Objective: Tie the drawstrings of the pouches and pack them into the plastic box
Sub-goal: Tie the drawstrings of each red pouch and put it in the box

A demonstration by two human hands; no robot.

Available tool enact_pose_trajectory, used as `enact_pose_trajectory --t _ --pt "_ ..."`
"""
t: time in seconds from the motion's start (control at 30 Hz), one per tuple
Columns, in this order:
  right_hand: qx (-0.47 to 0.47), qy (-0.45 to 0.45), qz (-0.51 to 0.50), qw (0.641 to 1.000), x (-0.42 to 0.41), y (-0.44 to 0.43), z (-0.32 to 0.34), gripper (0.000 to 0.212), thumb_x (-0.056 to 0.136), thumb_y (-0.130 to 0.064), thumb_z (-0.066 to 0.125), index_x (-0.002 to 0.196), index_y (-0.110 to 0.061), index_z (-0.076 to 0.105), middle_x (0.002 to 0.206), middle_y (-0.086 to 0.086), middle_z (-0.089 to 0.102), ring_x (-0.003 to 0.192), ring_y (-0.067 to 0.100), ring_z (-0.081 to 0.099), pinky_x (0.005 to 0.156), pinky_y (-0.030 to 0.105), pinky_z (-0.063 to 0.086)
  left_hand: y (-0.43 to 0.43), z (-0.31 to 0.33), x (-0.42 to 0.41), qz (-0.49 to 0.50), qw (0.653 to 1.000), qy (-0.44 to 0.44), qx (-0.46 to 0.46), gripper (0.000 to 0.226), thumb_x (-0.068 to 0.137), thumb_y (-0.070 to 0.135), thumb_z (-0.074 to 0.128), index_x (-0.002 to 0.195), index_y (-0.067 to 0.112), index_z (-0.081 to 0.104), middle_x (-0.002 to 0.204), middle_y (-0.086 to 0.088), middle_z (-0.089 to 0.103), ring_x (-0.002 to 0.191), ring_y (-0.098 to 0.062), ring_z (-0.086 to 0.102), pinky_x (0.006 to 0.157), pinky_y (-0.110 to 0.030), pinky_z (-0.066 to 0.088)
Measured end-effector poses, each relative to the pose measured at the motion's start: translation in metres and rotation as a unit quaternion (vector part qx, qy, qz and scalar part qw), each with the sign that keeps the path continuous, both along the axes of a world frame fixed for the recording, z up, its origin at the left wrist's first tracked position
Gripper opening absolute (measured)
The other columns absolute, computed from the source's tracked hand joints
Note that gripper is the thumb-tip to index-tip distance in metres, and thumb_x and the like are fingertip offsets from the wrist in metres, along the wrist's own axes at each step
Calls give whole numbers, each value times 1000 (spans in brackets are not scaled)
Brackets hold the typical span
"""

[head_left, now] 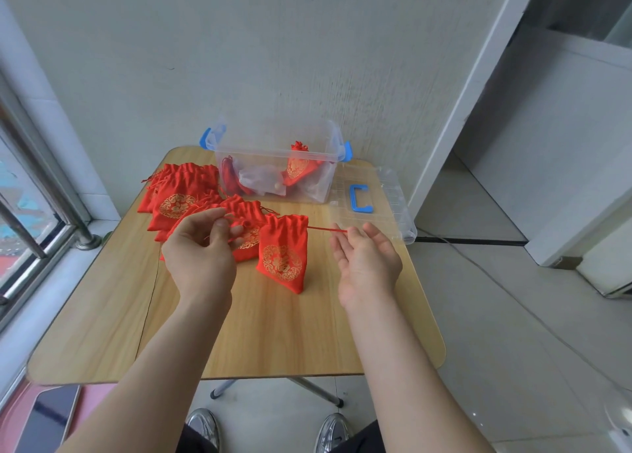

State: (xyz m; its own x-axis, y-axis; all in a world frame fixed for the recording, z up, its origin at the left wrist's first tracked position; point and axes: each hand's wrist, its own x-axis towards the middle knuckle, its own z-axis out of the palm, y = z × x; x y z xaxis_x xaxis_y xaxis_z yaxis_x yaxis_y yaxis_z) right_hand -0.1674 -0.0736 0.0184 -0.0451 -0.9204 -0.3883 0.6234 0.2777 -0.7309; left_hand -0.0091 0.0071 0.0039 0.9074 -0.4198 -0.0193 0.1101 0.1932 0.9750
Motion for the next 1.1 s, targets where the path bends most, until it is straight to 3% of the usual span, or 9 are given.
enact_pose_trajectory --t 0.2,0.37,0.47,0.6,0.77,0.83,0.93,1.1 --pt "20 -41 3 999 4 3 6 27 103 15 50 118 -8 53 120 26 63 92 36 80 95 51 63 -2 -3 5 21 998 45 -26 13 110 4 48 114 13 56 107 -17 76 85 -24 80 81 -40 65" --pt "40 -65 -9 997 5 4 11 38 104 18 37 126 -13 42 115 27 54 88 41 80 90 54 64 -3 0 7 22 995 90 -47 16 113 7 42 126 11 49 108 -16 74 79 -21 80 75 -33 65" --pt "49 -61 -25 997 8 4 10 38 104 18 37 127 -12 42 111 24 56 83 35 81 80 48 66 -4 1 7 15 992 110 -62 17 113 8 40 128 12 46 110 -16 74 80 -22 80 74 -32 65" --pt "47 -41 -19 998 11 2 3 34 99 18 41 109 -14 47 95 15 62 54 16 66 57 29 59 -5 7 -1 -43 985 140 -86 22 114 7 33 135 9 39 113 -21 72 89 -27 81 81 -38 66" --pt "-10 14 146 989 4 -1 4 24 100 7 56 99 -18 54 81 7 65 50 11 51 45 23 42 -3 13 -1 -159 959 221 -81 25 110 -1 34 133 6 41 106 -23 75 90 -32 81 80 -43 66" --pt "-13 50 227 973 4 1 6 24 97 6 57 100 -17 56 78 7 63 48 12 49 41 22 36 -2 11 2 -197 953 227 -45 18 110 1 38 120 10 50 92 -12 73 72 -23 78 68 -38 66" --pt "-21 164 344 924 4 6 7 22 94 7 56 106 -12 58 75 8 61 46 12 47 40 22 33 0 3 5 -251 945 208 35 14 111 7 41 115 15 51 70 -3 61 53 -16 57 55 -32 57" --pt "-36 370 475 798 5 20 -2 23 93 12 49 106 -2 62 88 21 67 55 26 69 51 35 59 5 -2 5 -314 928 125 159 15 109 8 45 114 15 56 72 -3 59 51 -13 42 50 -29 47"
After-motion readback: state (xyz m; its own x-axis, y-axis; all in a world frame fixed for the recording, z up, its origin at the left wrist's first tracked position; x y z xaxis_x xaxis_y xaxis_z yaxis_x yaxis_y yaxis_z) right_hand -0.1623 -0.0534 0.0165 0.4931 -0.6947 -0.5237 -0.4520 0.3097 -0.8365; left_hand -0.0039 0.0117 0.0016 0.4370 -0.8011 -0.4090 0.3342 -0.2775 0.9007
